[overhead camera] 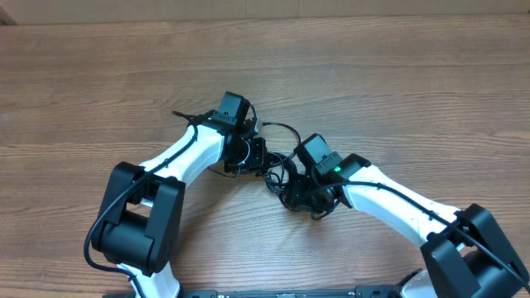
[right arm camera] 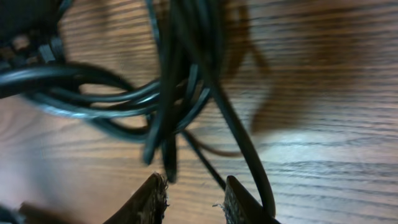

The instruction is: Untangle cables

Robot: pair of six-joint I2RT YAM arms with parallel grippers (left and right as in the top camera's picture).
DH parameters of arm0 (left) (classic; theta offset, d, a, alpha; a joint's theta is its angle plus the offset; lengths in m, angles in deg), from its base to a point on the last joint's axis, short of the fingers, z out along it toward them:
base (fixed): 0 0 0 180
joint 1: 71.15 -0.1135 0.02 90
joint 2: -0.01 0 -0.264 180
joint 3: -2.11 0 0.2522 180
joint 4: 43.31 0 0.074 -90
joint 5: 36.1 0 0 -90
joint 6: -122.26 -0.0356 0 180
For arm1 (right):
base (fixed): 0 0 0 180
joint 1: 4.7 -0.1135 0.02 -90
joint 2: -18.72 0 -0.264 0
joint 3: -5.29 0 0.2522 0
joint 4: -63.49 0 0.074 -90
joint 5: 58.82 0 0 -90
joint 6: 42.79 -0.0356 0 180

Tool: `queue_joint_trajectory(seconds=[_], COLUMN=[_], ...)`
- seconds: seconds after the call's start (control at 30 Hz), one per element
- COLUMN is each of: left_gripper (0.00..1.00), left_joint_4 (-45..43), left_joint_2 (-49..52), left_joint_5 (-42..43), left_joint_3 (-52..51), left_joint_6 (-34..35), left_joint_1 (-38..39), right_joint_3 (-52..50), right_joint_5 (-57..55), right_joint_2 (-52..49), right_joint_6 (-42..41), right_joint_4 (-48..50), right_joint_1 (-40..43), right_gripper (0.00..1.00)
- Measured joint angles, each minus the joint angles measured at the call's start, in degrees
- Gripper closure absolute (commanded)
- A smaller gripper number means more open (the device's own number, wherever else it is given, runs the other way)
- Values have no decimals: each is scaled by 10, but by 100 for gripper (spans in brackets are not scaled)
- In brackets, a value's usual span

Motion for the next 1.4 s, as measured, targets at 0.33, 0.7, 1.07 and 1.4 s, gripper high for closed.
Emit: queue_joint_trajectory(seconds=[0.33, 0.7, 1.07, 1.4], left_gripper=[80, 83, 89, 92], left_joint_4=[0, 0, 0, -11], left_joint_2=[0, 0, 0, 0], left_joint_5=[5, 16, 14, 10], left_joint_3=[0, 0, 0, -2], left_joint_6=[6, 16, 17, 34], left_joint_1=[0, 0, 0, 0], right_joint_3=[-6, -6, -6, -6], right_joint_5=[-43, -54, -54, -56], right_joint_2=[0, -1, -5, -5], right_joint_6=[-50, -79, -87, -89], right_joint_4=[47, 51, 56, 58], right_joint_1=[-3, -3, -3, -7], right_gripper=[72, 76, 76, 76])
